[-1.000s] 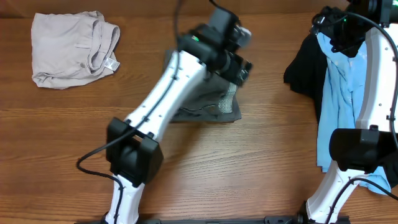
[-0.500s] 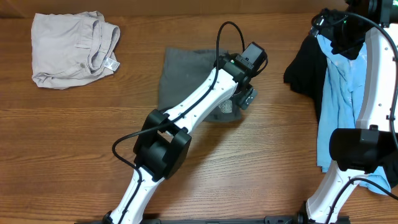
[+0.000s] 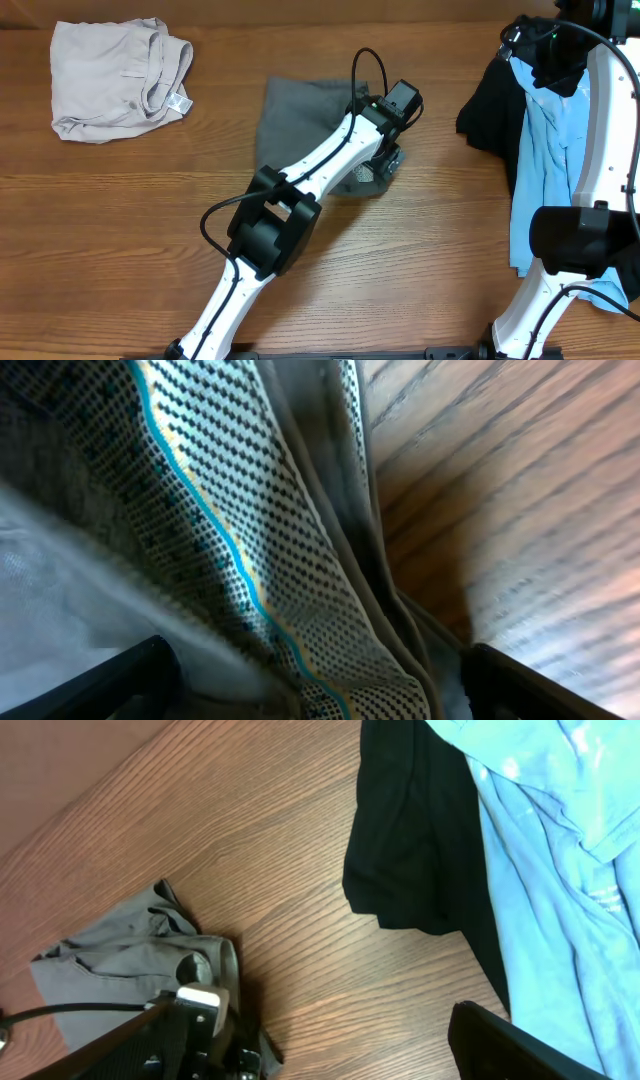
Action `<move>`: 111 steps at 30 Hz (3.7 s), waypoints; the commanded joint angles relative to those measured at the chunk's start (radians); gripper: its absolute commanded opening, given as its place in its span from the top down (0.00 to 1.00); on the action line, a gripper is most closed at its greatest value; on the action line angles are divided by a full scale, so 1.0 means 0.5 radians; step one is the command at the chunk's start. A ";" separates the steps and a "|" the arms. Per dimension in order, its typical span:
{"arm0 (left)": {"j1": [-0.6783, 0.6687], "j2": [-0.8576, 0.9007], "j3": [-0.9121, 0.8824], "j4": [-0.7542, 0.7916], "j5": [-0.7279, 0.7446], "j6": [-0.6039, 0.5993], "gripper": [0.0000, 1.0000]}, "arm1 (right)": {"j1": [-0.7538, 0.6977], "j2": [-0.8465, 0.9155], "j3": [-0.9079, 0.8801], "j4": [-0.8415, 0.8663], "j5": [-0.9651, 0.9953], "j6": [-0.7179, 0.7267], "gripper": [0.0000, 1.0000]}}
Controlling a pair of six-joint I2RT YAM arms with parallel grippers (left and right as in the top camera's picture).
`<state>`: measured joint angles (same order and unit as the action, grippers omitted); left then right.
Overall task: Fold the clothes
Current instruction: 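Grasp the folded grey shorts with the left gripper and lift them, then carry the shorts up-left and place them on the beige garment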
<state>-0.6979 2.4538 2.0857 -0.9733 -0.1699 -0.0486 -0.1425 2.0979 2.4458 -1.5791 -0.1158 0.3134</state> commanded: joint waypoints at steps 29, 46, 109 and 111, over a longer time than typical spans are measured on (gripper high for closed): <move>0.615 0.108 -0.008 -0.510 0.179 0.158 0.04 | 0.002 -0.005 0.002 0.053 0.048 -0.014 0.12; 0.612 0.120 0.440 -0.697 0.528 0.049 0.02 | 0.002 -0.005 0.002 0.082 0.048 -0.014 0.11; 1.413 0.033 2.114 -1.291 0.343 0.352 0.96 | 0.002 0.012 0.002 0.094 0.049 -0.014 0.11; 1.493 0.012 2.113 -1.289 0.342 0.355 0.96 | 0.005 0.012 0.002 0.089 0.048 -0.014 0.11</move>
<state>-0.0196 2.5130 3.1157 -1.6245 0.0051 0.1081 -0.1425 2.1021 2.4458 -1.5352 -0.0967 0.3134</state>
